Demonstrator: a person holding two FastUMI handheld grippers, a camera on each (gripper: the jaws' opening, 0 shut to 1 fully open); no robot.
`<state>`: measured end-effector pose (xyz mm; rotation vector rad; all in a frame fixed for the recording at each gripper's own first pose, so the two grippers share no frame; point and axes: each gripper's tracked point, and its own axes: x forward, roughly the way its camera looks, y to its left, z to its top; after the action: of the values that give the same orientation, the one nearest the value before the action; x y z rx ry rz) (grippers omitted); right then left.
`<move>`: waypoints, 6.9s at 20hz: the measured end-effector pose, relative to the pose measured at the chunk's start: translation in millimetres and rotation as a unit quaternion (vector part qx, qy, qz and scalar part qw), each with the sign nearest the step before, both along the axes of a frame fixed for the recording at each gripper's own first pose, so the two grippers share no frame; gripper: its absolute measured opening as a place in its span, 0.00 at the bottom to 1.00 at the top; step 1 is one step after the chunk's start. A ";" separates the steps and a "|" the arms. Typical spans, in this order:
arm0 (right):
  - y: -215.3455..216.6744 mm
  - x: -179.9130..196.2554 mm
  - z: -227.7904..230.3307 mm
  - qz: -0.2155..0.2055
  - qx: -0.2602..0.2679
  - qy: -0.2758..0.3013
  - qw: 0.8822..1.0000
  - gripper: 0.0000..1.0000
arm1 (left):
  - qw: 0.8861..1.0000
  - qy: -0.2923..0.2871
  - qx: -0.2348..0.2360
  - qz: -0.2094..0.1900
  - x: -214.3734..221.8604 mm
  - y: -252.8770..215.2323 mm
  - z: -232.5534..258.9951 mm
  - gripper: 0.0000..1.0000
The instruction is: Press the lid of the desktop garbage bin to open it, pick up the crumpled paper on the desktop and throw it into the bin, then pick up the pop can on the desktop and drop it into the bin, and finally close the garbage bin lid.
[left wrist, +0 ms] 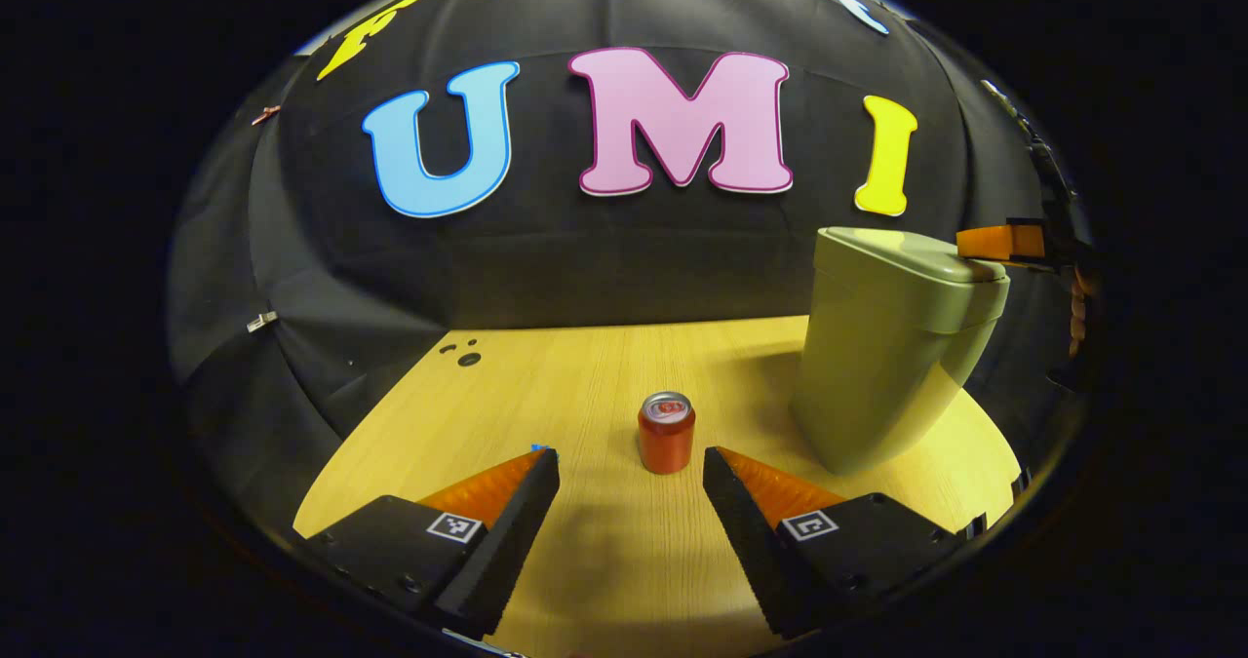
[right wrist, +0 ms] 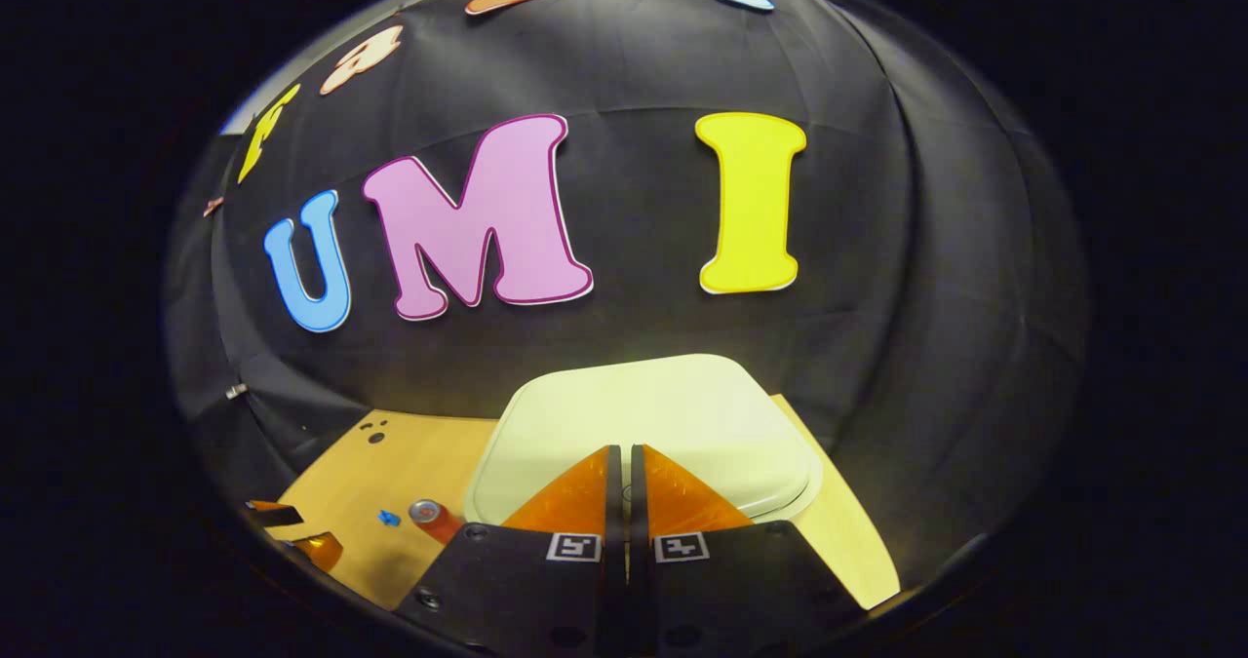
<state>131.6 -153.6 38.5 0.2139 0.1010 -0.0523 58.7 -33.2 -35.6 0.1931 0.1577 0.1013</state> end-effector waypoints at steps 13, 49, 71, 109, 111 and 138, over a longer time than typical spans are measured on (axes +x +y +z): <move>8.7 -68.2 78.5 -0.082 -0.028 -0.091 0.992 0.05 | 0.998 -0.061 -0.005 -0.034 -17.3 36.9 28.2 0.96; 114.8 -115.1 -18.1 -0.054 -0.121 -0.002 0.991 1.00 | 0.996 0.070 -0.052 -0.032 142.6 155.1 -78.4 0.97; 142.0 -100.6 -53.8 -0.024 -0.138 0.057 0.988 0.98 | 0.992 0.123 -0.033 -0.017 201.3 161.4 -152.1 0.69; -5.2 -151.0 -84.5 -0.052 -0.081 0.044 0.994 0.98 | 0.968 -0.050 -0.065 -0.237 85.0 -135.2 127.1 0.36; -14.5 -156.8 -88.7 -0.053 -0.076 0.046 0.995 0.98 | 0.962 -0.049 -0.061 -0.263 90.6 -170.3 129.8 0.36; -70.5 -172.7 -101.1 -0.042 -0.073 0.054 0.995 0.97 | 0.955 -0.035 -0.037 -0.293 123.0 -288.0 92.7 0.92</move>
<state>-41.1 -224.1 -62.7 0.0696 0.1944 -0.1554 181.7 -321.2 57.1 0.1540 0.0281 -0.4883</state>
